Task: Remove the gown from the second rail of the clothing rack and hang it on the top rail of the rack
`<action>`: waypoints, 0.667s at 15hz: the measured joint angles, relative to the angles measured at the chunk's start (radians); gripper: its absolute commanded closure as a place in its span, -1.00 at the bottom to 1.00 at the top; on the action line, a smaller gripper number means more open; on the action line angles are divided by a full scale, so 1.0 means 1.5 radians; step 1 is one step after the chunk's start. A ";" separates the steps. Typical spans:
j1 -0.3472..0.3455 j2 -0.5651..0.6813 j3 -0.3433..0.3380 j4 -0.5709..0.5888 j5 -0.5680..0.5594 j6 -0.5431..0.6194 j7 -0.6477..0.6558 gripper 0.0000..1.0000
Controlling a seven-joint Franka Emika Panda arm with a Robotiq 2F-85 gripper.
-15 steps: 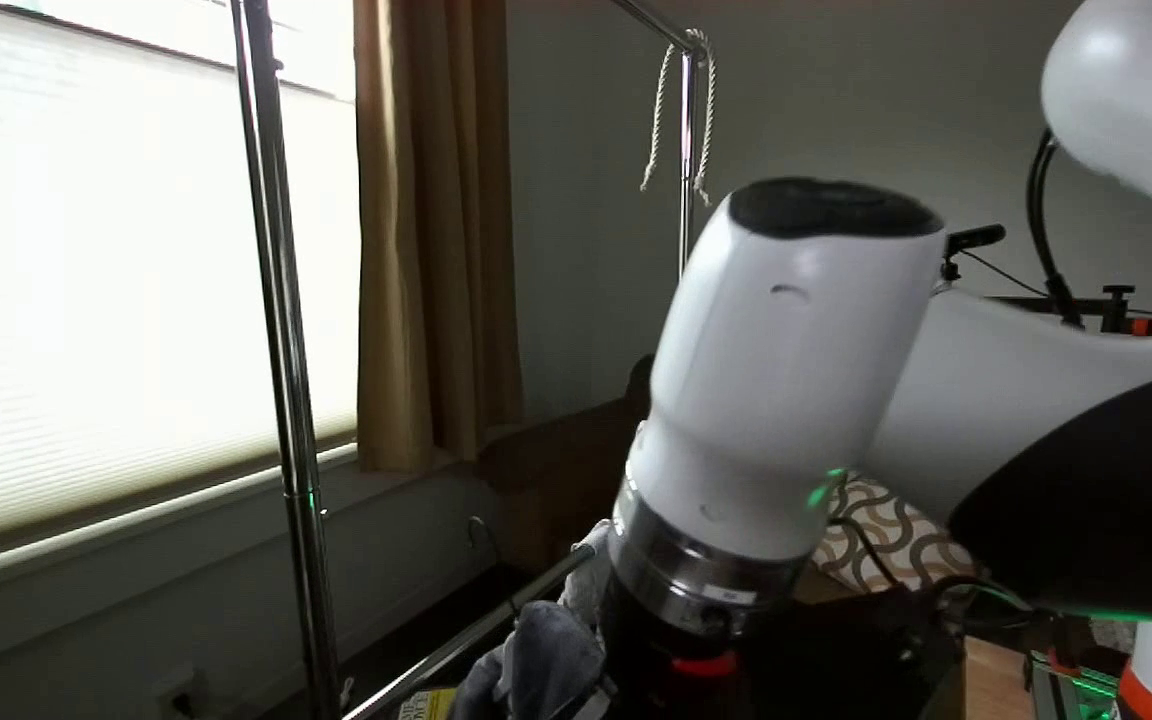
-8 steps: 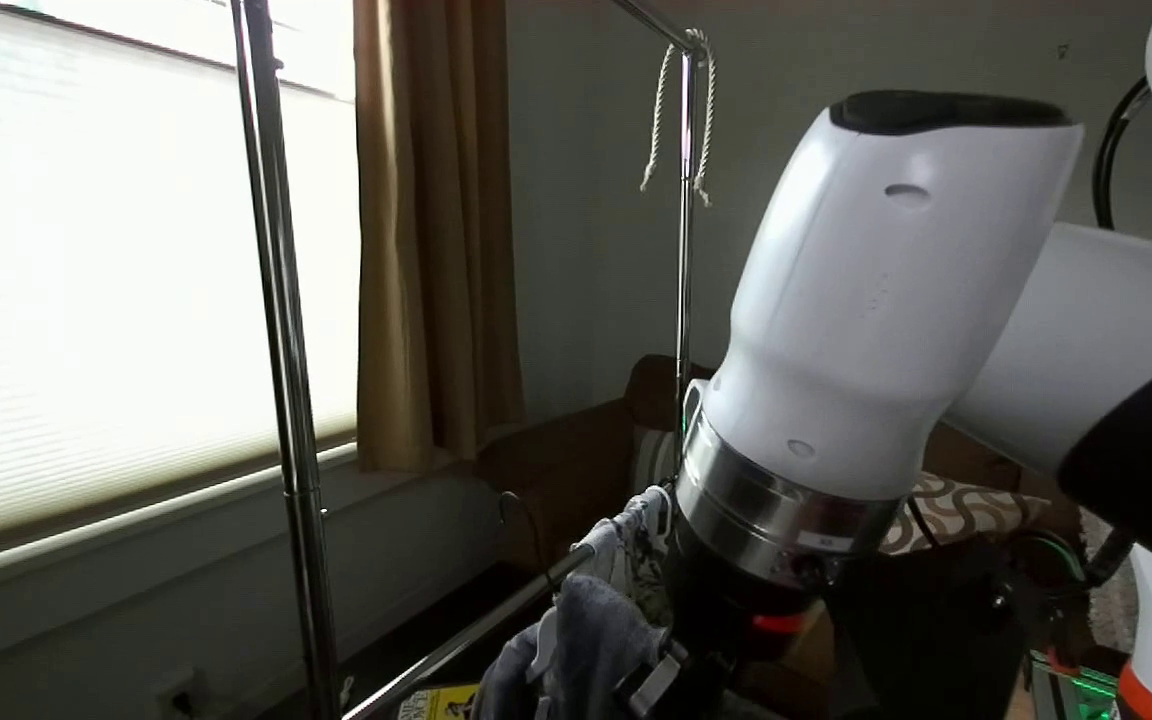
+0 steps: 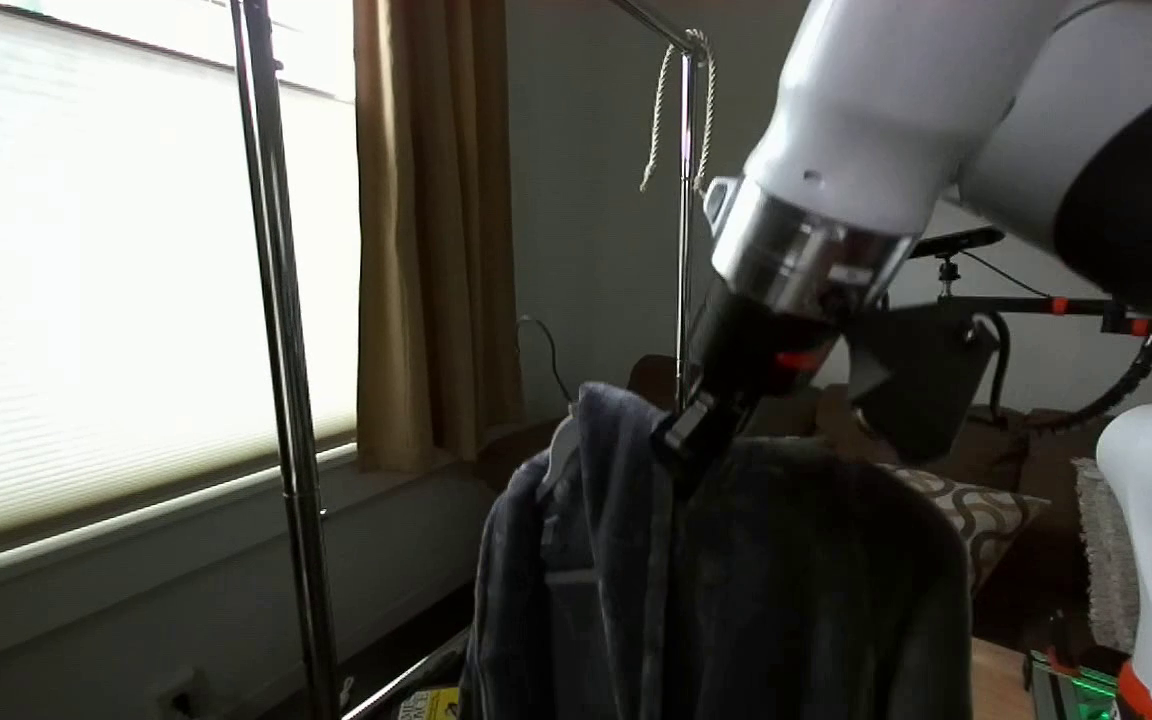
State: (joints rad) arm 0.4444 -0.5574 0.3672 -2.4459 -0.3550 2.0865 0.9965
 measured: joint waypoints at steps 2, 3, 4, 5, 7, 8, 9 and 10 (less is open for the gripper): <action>-0.025 -0.045 0.003 0.028 -0.009 -0.012 -0.047 0.90; -0.039 -0.063 0.005 0.046 -0.009 -0.027 -0.060 0.90; -0.050 -0.078 0.009 0.065 -0.009 -0.046 -0.072 0.90; -0.057 -0.087 0.011 0.076 -0.009 -0.057 -0.079 0.97; -0.065 -0.095 0.018 0.079 -0.001 -0.061 -0.082 0.96; -0.072 -0.095 0.024 0.078 0.001 -0.060 -0.083 0.97; -0.083 -0.095 0.028 0.080 -0.004 -0.059 -0.088 0.97; -0.097 -0.096 0.028 0.091 -0.013 -0.058 -0.099 0.97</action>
State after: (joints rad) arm 0.2993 -0.7010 0.4093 -2.3090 -0.3743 1.9990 0.8475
